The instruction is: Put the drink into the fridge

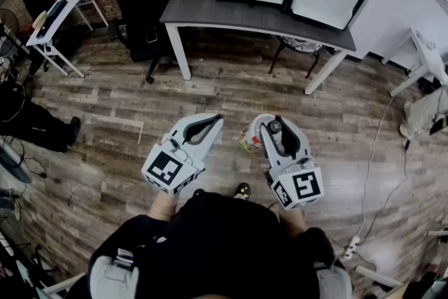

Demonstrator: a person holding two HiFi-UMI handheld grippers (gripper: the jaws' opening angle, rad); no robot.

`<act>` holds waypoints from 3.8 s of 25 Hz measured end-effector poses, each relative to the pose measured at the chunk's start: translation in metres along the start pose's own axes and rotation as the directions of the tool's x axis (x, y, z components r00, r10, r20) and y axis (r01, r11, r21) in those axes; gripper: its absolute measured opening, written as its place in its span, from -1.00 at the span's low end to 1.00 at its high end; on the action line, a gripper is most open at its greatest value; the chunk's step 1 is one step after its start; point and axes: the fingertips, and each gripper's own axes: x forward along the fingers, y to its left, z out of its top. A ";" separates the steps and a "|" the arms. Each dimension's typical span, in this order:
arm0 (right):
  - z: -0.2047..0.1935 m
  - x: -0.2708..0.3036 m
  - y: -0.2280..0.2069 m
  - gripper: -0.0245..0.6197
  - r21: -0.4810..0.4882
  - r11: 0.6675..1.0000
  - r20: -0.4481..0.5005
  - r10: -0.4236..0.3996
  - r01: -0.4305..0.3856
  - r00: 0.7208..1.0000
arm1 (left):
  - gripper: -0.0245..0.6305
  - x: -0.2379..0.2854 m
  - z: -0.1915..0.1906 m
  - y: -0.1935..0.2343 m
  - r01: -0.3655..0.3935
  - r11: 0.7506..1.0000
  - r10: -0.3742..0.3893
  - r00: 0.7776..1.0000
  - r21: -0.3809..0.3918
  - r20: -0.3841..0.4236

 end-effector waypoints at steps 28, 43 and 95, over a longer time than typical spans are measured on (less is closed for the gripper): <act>-0.020 -0.043 -0.101 -0.45 0.062 0.997 -0.018 0.044 -0.043 0.999 | -0.93 0.090 -0.008 -0.056 -0.036 0.999 0.036 0.999 0.017 -0.035; -0.028 -0.044 -0.126 -0.45 0.082 0.996 -0.022 0.031 -0.029 0.999 | -0.93 0.108 -0.012 -0.050 -0.048 0.999 0.049 0.998 0.025 -0.045; -0.008 0.275 -0.181 -0.45 0.001 0.992 -0.055 -0.130 0.130 0.990 | -0.93 0.216 -0.011 0.280 0.091 0.996 -0.091 0.995 -0.003 0.043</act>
